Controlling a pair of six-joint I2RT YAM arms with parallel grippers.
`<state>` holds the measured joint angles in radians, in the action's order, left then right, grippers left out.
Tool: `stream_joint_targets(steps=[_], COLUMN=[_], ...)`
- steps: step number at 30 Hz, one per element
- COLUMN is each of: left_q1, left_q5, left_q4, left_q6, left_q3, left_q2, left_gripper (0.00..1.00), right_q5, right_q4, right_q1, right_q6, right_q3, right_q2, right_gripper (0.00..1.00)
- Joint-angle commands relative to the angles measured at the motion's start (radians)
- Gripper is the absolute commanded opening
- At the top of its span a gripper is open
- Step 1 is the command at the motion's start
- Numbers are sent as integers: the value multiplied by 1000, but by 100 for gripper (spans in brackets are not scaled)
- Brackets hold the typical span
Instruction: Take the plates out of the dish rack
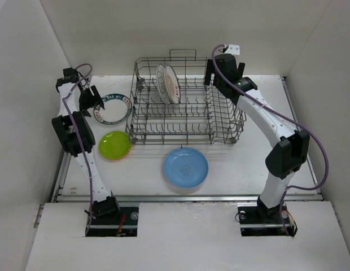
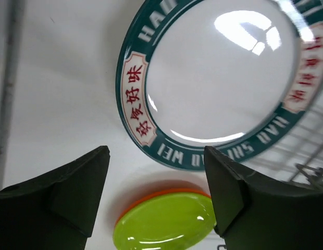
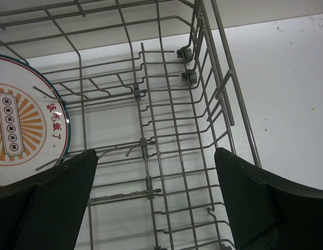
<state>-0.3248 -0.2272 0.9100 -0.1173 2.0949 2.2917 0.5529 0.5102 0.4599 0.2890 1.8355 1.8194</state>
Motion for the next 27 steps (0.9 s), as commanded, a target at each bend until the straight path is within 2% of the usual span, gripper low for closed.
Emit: stream_joint_targets(steps=[1,4,5,6,7,9,12,15,17,18,19,21,24,25,27], left_q1=[50,151,188,270,312,418,498,564,598,598,598,609,609,609,618], left_q5=[34,22,13,12,3,-26,-49,-64,91,92,170,221,232,232,232], left_q4=[-49,-112,-112,-103,-71,-62,-115,-197,-233,-243,-243,-269,-269,-269,-269], left_q6=[-7,62,140,177,204,235,214,167,125,111,96,87,78,77,77], left_q3=[97,142,166,198,271,326,353,364,364,364,364,364,364,364,364], left_q2=[-234,-323,-333,-333,-315,-270,-215,-163,-143,-143,-127,-118,-109,-109,-98], left_gripper=[71,75,77,78,80,86,92,94,94,94,92,86,76,70,65], right_q5=[10,10,10,-5,-45,-89,-116,-116,-116,-116,-116,-116,-105,-105,-105], right_q4=[-2,-2,-2,22,34,54,54,63,63,63,63,54,45,45,45], right_q1=[8,-4,-4,-18,-27,-43,-53,-53,-53,-53,-53,-53,-53,-53,-53], right_q6=[-14,-5,4,4,21,33,33,33,33,33,33,33,33,33,33], right_q3=[2,11,11,30,56,67,79,68,27,12,-7,-56,-88,-99,-99], right_q2=[-17,-8,4,4,17,26,26,3,-23,-35,-48,-80,-94,-103,-103], right_gripper=[100,100,100,100,100,100,100,100,100,100,100,100,100,100,100])
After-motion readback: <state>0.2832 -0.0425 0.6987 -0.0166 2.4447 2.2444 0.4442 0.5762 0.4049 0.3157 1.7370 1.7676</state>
